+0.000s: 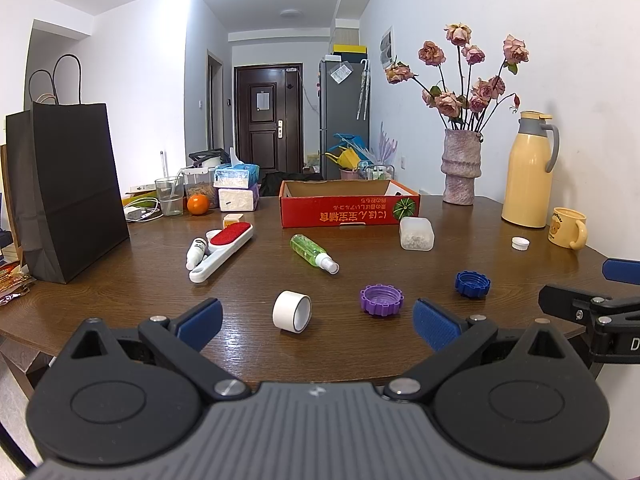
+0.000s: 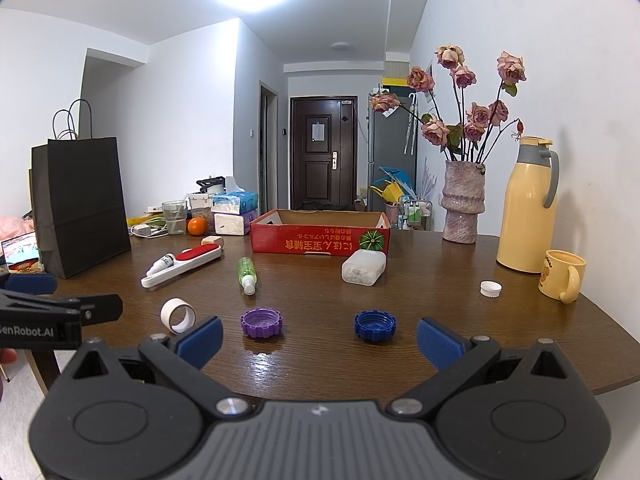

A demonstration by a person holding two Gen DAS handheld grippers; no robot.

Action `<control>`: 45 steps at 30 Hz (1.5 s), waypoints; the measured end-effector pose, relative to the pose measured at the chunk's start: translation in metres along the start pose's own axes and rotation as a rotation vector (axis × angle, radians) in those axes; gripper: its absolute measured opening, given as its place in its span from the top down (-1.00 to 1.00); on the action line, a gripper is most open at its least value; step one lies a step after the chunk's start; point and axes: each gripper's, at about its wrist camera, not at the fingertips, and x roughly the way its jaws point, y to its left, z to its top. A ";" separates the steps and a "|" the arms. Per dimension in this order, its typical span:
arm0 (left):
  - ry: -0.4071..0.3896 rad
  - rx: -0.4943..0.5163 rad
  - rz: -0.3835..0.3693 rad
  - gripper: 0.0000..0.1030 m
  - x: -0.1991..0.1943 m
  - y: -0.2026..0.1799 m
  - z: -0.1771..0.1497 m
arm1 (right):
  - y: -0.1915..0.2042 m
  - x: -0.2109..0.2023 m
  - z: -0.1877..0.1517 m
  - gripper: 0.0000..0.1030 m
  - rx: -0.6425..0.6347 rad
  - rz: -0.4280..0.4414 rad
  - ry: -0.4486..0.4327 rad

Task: Organize rigid objects

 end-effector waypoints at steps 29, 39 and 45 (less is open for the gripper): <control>0.003 -0.002 -0.003 -1.00 0.001 0.003 0.001 | 0.001 0.000 0.000 -1.00 -0.003 -0.002 0.001; 0.045 -0.028 -0.011 -1.00 0.025 0.011 0.002 | -0.006 0.021 -0.005 -1.00 -0.008 -0.008 0.043; 0.073 -0.032 0.000 -1.00 0.047 0.013 0.003 | -0.010 0.039 -0.005 -1.00 -0.005 -0.018 0.066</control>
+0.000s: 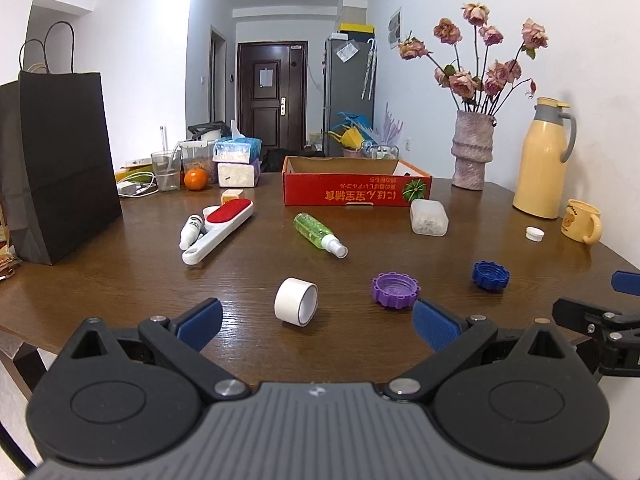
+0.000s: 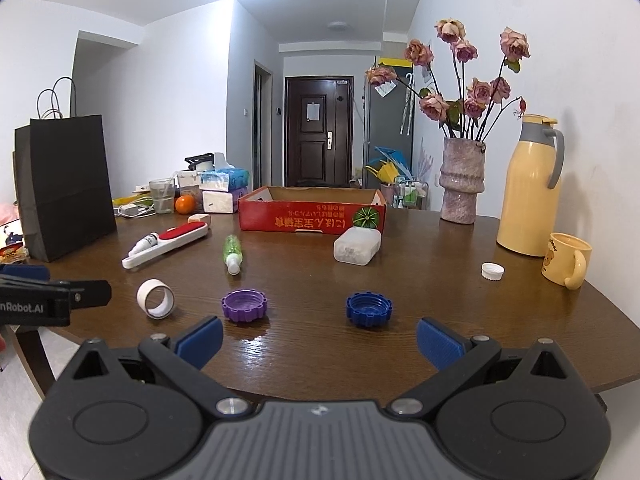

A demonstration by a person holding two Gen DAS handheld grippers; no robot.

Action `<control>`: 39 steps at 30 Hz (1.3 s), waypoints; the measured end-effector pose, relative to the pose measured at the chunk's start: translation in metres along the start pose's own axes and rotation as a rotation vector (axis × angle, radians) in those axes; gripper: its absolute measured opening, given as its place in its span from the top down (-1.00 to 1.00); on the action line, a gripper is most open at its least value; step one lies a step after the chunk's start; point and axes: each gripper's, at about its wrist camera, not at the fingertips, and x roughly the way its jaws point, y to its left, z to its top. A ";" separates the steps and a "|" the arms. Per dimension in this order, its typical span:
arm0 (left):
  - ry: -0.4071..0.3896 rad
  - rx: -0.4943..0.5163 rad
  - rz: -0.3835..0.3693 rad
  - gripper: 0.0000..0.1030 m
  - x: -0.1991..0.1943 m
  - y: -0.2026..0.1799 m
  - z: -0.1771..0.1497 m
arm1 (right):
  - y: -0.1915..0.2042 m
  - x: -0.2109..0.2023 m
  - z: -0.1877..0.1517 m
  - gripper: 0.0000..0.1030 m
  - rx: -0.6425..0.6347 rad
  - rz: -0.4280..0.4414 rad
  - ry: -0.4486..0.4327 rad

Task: Organize rigid objects
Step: 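Reach the left tool to the white tape roll while the right tool approaches the blue cap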

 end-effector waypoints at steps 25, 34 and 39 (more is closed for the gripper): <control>0.109 -0.004 0.017 -1.00 0.086 0.012 0.009 | -0.012 0.077 0.003 -1.00 0.008 -0.041 0.096; 0.146 -0.006 0.027 -0.82 0.113 0.014 0.010 | -0.019 0.103 0.005 -1.00 0.015 -0.050 0.135; 0.164 -0.007 0.019 -0.61 0.125 0.015 0.011 | -0.023 0.114 0.007 -1.00 0.013 -0.053 0.143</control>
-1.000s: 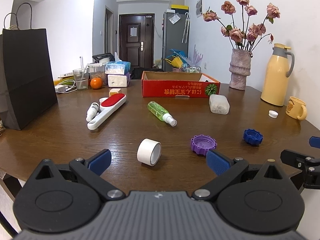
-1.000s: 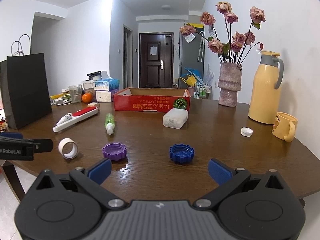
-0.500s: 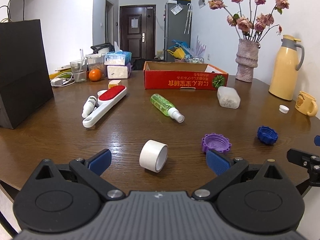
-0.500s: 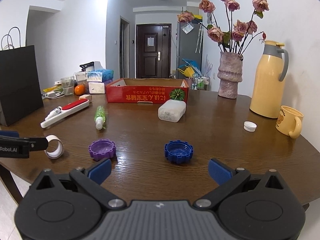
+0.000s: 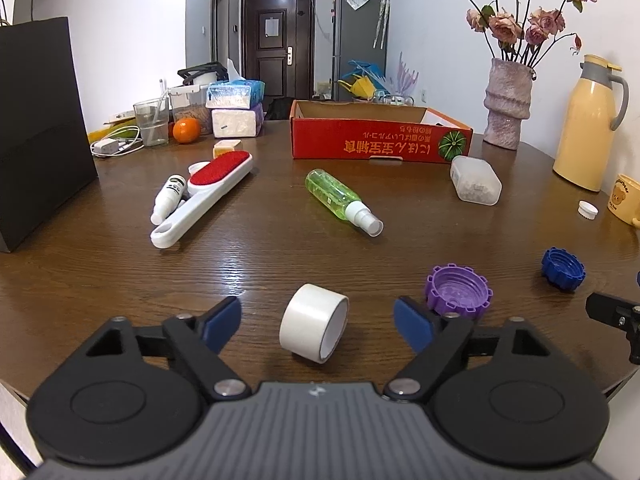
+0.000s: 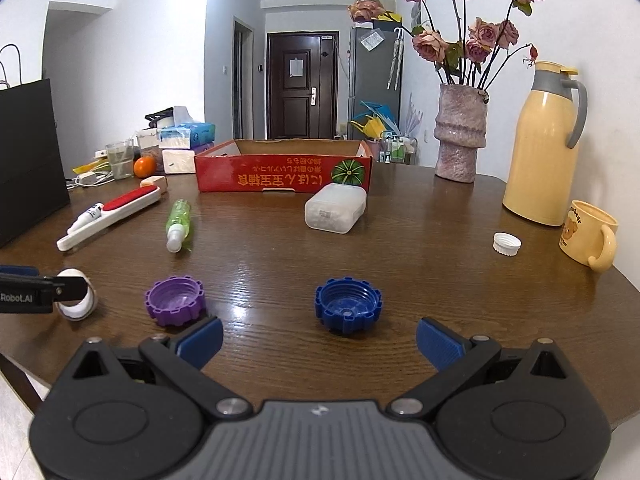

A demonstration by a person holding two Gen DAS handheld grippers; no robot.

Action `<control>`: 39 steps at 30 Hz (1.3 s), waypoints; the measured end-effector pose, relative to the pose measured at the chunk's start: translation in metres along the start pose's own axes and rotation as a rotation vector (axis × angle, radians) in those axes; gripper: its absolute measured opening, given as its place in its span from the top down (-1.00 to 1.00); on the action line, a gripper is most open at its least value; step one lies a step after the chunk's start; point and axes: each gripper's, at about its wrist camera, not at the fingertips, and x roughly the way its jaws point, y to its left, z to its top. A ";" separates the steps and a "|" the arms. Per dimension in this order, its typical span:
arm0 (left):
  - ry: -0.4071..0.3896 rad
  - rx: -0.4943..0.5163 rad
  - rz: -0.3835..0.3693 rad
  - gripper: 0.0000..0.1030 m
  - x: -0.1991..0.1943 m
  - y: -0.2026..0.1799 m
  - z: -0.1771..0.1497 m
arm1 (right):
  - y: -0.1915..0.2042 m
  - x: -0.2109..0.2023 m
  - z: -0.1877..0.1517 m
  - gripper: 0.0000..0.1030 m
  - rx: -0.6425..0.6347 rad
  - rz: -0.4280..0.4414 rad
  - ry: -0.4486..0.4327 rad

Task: Organize rigid objects
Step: 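Reach the left tool to the white tape roll while the right tool approaches the blue cap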

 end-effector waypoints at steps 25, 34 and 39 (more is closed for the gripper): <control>0.051 -0.011 -0.053 0.51 0.025 0.002 0.003 | -0.018 0.046 0.007 -0.81 0.025 -0.026 0.048; 0.041 -0.015 -0.047 0.51 0.025 0.002 0.007 | -0.025 0.067 0.011 -0.52 0.042 -0.026 0.042; 0.034 -0.018 -0.044 0.51 0.025 0.002 0.010 | -0.027 0.075 0.012 0.00 0.047 0.015 0.067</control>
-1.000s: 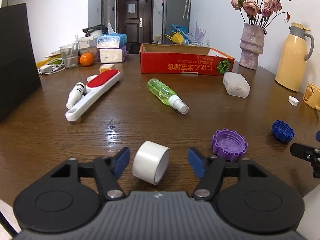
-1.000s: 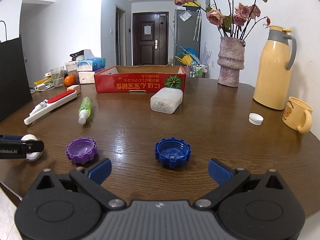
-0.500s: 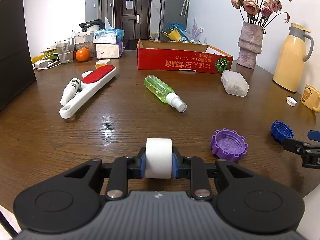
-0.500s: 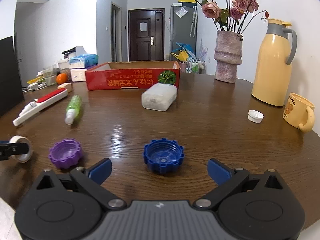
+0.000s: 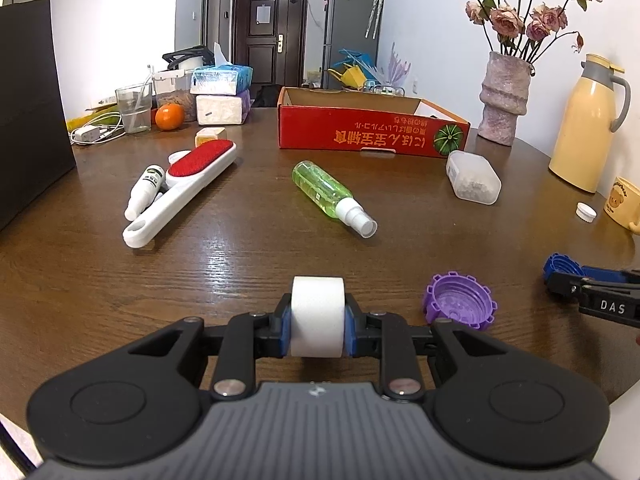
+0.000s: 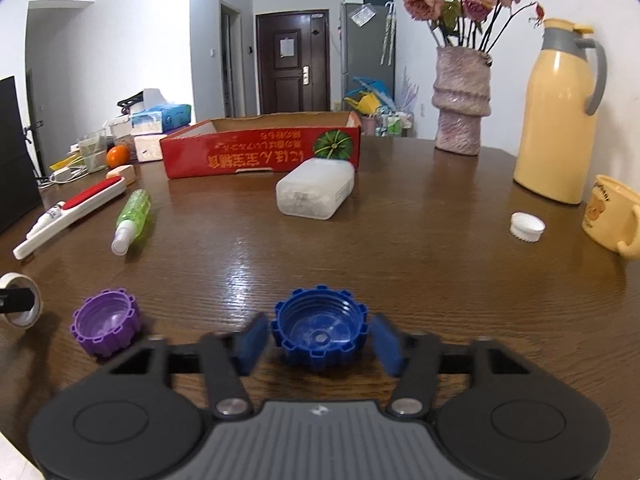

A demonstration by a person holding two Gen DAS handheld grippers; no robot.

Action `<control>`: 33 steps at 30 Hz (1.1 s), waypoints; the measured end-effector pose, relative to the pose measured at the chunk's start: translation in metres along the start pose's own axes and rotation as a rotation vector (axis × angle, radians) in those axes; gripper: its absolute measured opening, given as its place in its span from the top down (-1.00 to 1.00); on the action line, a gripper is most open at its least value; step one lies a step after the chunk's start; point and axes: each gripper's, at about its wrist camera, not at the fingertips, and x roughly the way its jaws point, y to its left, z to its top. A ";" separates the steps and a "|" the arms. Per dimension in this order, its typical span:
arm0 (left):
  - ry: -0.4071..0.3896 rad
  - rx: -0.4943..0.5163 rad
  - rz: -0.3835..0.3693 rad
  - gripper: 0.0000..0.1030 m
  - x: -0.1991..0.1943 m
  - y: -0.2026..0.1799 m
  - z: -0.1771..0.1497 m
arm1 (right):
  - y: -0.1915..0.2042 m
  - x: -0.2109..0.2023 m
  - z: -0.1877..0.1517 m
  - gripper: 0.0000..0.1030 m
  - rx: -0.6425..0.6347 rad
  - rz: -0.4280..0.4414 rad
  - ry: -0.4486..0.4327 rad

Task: Organize rigid objects
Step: 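Reach the left tool to the white tape roll while the right tool approaches the blue cap, then close the left tool on the tape roll while the right tool grasps the blue cap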

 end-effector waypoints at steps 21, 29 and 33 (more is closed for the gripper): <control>-0.038 -0.002 -0.005 0.51 0.002 -0.002 0.027 | 0.005 -0.006 0.022 0.00 -0.003 0.023 -0.064; -0.064 0.004 -0.004 0.51 0.007 -0.004 0.050 | 0.011 -0.005 0.043 0.00 -0.015 0.047 -0.092; -0.076 0.004 0.001 0.51 0.011 -0.004 0.062 | 0.014 -0.004 0.055 0.00 -0.019 0.059 -0.108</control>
